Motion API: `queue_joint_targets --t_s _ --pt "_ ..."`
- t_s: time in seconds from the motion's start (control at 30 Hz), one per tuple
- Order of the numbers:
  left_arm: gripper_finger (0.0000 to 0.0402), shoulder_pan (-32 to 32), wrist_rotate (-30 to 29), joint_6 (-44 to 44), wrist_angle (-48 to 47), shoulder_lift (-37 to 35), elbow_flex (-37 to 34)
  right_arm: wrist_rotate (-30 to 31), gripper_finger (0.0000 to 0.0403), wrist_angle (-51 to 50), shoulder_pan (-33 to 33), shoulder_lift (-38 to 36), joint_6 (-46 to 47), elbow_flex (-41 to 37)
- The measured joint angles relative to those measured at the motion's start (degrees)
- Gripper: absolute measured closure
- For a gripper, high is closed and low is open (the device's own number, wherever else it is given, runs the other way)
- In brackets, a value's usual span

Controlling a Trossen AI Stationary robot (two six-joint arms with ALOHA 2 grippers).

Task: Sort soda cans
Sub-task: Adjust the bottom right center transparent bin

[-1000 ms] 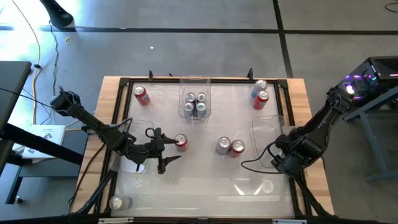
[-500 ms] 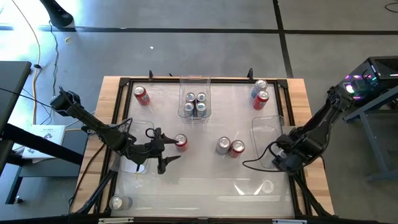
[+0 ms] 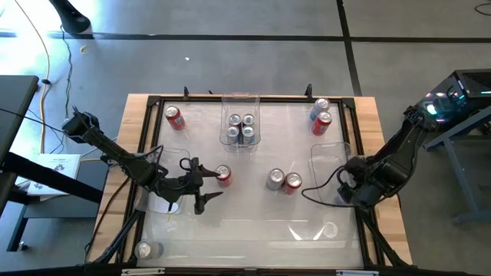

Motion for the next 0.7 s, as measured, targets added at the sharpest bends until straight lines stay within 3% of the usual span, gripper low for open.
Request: queue_joint_targets --t_s 0.33,0.53,0.7 --pt "0.0106 0.00 -0.01 0.00 0.04 0.00 0.00 22.62 0.0066 6.76 -1.49 0.26 -7.41 2.35" --pt "0.0106 0.07 -0.02 0.00 0.11 0.00 0.00 27.53 0.0066 12.93 -9.80 0.33 -21.04 1.70" --pt "0.0106 0.13 -0.53 0.54 0.15 0.00 0.00 24.44 0.0070 22.95 -21.61 1.47 -37.22 1.70"
